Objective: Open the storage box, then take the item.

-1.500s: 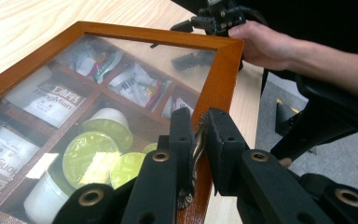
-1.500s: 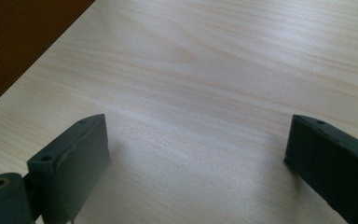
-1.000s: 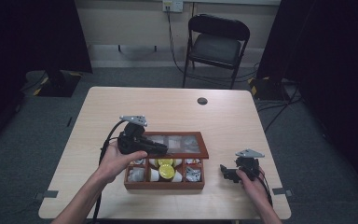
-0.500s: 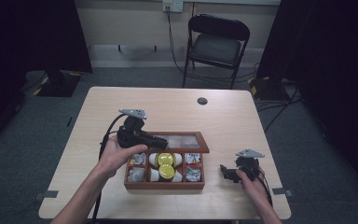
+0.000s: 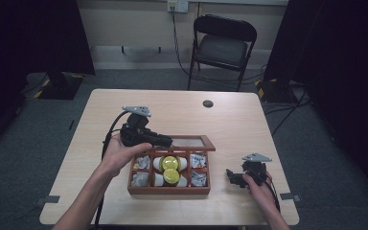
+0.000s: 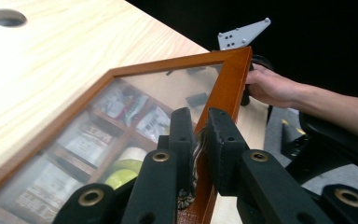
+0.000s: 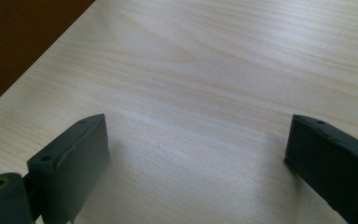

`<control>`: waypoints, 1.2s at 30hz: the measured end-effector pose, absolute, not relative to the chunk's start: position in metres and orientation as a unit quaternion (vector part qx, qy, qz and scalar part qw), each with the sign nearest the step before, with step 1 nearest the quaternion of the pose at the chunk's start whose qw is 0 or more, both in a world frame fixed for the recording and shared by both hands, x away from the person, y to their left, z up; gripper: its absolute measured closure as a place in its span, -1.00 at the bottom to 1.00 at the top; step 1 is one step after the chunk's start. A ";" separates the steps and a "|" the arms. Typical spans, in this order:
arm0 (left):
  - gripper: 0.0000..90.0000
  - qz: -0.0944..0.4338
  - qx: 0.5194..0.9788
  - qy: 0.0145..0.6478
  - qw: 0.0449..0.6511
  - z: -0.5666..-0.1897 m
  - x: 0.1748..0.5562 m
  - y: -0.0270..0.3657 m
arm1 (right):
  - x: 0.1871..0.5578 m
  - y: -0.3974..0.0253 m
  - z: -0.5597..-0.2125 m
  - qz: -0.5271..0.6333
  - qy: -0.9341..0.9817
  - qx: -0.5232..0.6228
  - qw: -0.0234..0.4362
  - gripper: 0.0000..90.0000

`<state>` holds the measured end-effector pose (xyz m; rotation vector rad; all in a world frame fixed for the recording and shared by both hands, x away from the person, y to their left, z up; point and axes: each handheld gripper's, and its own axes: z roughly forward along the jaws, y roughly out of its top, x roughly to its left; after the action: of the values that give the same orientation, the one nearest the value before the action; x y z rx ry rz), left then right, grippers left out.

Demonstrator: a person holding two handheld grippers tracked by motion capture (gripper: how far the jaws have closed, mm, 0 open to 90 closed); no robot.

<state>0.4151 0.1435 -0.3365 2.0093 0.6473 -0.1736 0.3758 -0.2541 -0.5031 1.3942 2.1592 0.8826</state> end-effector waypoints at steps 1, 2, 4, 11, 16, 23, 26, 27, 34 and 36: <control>0.80 -0.073 0.826 0.267 0.491 -0.336 0.416 0.144 | 0.376 -0.254 -0.503 0.318 0.777 0.502 0.210 -0.88; 0.80 -0.071 0.826 0.267 0.491 -0.336 0.416 0.144 | 0.376 -0.254 -0.503 0.317 0.777 0.502 0.210 -0.88; 0.80 -0.070 0.825 0.268 0.493 -0.335 0.417 0.144 | 0.376 -0.254 -0.503 0.317 0.777 0.502 0.210 -0.88; 0.80 -0.074 0.824 0.265 0.496 -0.336 0.419 0.145 | 0.376 -0.253 -0.503 0.317 0.776 0.503 0.211 -0.88; 0.80 -0.071 0.821 0.268 0.498 -0.335 0.419 0.145 | 0.376 -0.254 -0.503 0.319 0.778 0.500 0.207 -0.88; 0.80 -0.071 0.820 0.270 0.499 -0.334 0.420 0.146 | 0.373 -0.254 -0.498 0.330 0.777 0.500 0.194 -0.70; 0.80 -0.071 0.821 0.269 0.499 -0.334 0.420 0.146 | 0.371 -0.252 -0.494 0.341 0.776 0.492 0.197 -0.69; 0.80 -0.072 0.821 0.268 0.499 -0.334 0.420 0.145 | 0.371 -0.251 -0.492 0.345 0.775 0.491 0.198 -0.69; 0.80 -0.067 0.823 0.267 0.498 -0.333 0.420 0.145 | 0.361 -0.244 -0.475 0.387 0.769 0.470 0.196 -0.65; 0.80 -0.067 0.822 0.267 0.499 -0.333 0.420 0.145 | 0.357 -0.243 -0.470 0.398 0.768 0.461 0.201 -0.56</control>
<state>0.4204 0.1451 -0.3330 1.9884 0.6455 -0.1609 0.3573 -0.2429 -0.4698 1.2880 2.1452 1.1111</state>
